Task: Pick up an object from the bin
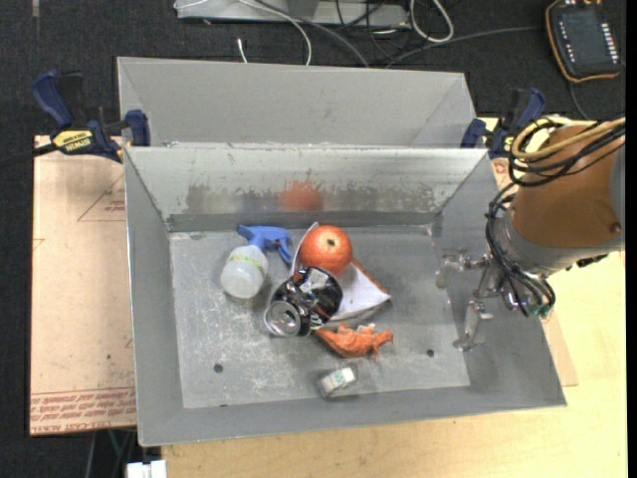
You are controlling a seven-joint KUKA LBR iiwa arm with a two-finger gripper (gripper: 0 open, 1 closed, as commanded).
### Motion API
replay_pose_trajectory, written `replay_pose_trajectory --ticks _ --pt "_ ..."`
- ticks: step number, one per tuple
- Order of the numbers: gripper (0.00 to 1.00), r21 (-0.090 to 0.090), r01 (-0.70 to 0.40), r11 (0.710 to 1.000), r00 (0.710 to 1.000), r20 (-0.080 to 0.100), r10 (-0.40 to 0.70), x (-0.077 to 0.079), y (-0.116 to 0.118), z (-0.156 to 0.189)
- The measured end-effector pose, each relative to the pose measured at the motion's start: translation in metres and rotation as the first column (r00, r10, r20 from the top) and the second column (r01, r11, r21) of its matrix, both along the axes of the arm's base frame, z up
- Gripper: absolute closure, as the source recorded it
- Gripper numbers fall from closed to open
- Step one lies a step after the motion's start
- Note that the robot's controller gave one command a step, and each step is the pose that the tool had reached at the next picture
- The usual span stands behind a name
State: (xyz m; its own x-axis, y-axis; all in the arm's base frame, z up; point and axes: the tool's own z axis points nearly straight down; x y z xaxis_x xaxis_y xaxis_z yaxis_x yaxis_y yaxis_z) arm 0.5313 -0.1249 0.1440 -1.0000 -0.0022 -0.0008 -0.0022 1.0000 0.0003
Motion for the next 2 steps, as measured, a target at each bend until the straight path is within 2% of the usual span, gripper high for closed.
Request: replay_pose_trajectory --ticks 1,2 --pt "0.00 0.000 0.000 1.000 1.000 0.000 0.000 0.000 0.000 0.000" --pt "0.00 0.000 -0.020 1.000 1.000 0.000 0.020 0.003 -0.002 0.109"
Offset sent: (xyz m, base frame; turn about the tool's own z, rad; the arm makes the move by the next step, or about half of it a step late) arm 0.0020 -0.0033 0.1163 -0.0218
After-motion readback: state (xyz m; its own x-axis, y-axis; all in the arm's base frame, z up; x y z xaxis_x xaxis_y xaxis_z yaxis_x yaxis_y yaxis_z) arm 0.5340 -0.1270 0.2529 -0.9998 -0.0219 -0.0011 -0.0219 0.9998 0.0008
